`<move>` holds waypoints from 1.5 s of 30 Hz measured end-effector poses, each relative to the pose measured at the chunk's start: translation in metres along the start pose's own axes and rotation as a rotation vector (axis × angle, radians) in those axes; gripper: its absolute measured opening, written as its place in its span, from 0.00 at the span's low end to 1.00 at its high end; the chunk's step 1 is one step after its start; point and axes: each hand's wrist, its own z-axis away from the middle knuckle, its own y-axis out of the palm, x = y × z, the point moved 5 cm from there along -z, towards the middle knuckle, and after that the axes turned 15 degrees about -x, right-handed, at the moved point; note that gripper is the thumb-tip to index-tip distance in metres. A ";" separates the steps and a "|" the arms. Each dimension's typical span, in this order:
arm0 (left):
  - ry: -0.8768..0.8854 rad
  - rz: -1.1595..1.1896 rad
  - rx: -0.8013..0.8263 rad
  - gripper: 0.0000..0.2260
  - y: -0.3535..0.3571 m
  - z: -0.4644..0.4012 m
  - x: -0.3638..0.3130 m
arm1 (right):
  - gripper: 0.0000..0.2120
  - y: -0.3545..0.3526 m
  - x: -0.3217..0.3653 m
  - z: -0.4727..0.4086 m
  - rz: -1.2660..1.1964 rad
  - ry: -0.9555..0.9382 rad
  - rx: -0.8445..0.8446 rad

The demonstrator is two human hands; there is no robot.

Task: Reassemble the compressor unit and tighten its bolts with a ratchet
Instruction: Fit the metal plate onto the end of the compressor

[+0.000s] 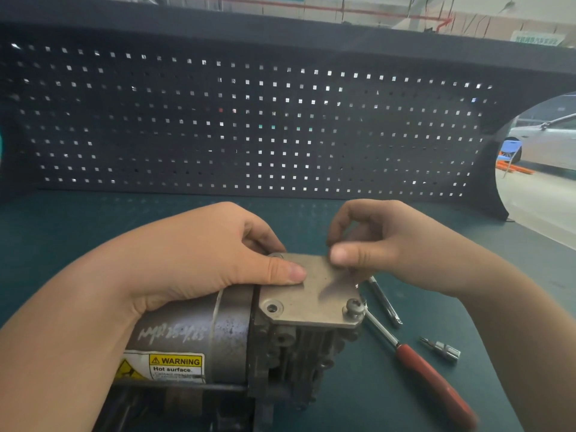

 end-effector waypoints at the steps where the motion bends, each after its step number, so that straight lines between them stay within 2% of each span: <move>1: -0.002 0.003 0.000 0.18 0.000 0.000 0.000 | 0.19 -0.002 0.001 0.000 -0.018 0.000 0.007; 5: 0.001 -0.007 0.017 0.21 0.000 0.000 0.002 | 0.14 -0.008 0.003 0.004 -0.034 -0.026 0.095; 8: 0.005 -0.017 0.021 0.21 0.000 -0.001 0.003 | 0.12 -0.009 0.003 0.002 0.011 -0.053 0.059; 12: 0.003 -0.023 0.018 0.24 -0.001 -0.001 0.005 | 0.24 -0.007 0.002 -0.002 0.214 -0.080 -0.083; 14: 0.001 -0.020 -0.044 0.29 -0.003 -0.001 0.006 | 0.27 -0.010 0.006 -0.003 0.178 -0.077 -0.171; 16: -0.050 0.095 -0.150 0.42 -0.010 -0.002 0.009 | 0.25 -0.017 0.013 -0.002 0.115 -0.102 -0.278; 18: -0.128 0.301 -0.228 0.48 -0.016 -0.005 0.013 | 0.15 -0.017 0.025 0.001 0.120 -0.177 -0.345; 20: -0.135 0.539 -0.255 0.48 -0.024 -0.004 0.012 | 0.05 -0.002 0.042 0.001 0.131 -0.240 -0.314; 23: -0.104 0.826 -0.222 0.45 -0.029 -0.004 -0.002 | 0.07 0.031 0.070 -0.005 0.154 -0.310 -0.192; 26: -0.039 0.907 -0.198 0.41 -0.029 0.002 -0.014 | 0.07 0.054 0.091 -0.016 0.230 -0.349 -0.179; 29: 0.013 0.934 -0.277 0.42 -0.032 0.006 -0.014 | 0.05 0.064 0.098 -0.019 0.280 -0.300 -0.190; 32: 0.073 0.802 -0.369 0.44 -0.032 0.007 -0.013 | 0.05 0.065 0.103 -0.017 0.353 -0.304 -0.185; 36: 0.133 0.714 -0.406 0.37 -0.026 0.012 -0.021 | 0.06 0.054 0.105 -0.015 0.451 -0.360 -0.189; 38: 0.147 0.559 -0.468 0.27 -0.030 0.014 -0.022 | 0.11 0.045 0.096 -0.014 0.443 -0.351 -0.203; 40: 0.186 0.288 -0.485 0.17 -0.034 0.013 -0.017 | 0.14 0.036 0.081 -0.013 0.436 -0.301 -0.195; 41: 0.174 0.156 -0.428 0.19 -0.035 0.011 -0.013 | 0.13 0.033 0.073 -0.012 0.406 -0.265 -0.187; 43: 0.154 -0.084 -0.223 0.31 -0.031 0.006 0.000 | 0.11 0.030 0.057 -0.010 0.304 -0.174 -0.172; 45: 0.173 -0.198 -0.009 0.31 -0.024 0.009 0.003 | 0.07 0.031 0.044 -0.009 0.198 -0.102 -0.143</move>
